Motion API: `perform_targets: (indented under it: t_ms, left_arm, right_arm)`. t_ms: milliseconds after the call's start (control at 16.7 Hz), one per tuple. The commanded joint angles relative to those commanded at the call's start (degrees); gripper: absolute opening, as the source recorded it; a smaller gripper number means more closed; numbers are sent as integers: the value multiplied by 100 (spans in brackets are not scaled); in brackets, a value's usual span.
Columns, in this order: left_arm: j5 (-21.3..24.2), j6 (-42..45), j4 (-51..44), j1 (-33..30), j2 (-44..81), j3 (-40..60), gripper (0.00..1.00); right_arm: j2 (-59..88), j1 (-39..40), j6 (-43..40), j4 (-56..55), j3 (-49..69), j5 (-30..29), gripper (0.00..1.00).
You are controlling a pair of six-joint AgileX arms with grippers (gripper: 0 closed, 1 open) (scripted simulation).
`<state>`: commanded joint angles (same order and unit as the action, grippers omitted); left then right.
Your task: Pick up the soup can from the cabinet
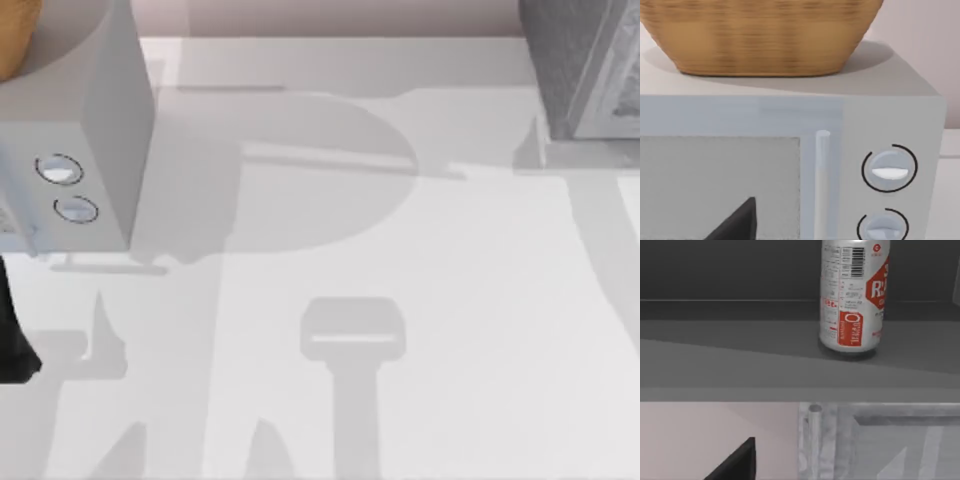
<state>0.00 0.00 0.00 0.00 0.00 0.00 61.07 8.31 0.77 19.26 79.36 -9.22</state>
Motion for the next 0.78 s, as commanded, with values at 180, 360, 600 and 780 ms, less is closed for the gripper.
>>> perform_targets:
  t_ms: [180,360,600,780]
  left_arm:
    - [0,0,0,0,0,0,100]
    - [0,0,0,0,0,0,100]
    - [0,0,0,0,0,0,100]
    - [0,0,0,0,0,0,100]
  right_arm:
    - [859,123,10,269,1192,-124,100]
    - [1377,206,13,429,1887,-191,100]
    - [1498,227,13,466,2044,-206,100]
    - [1477,195,13,436,2013,-192,100]
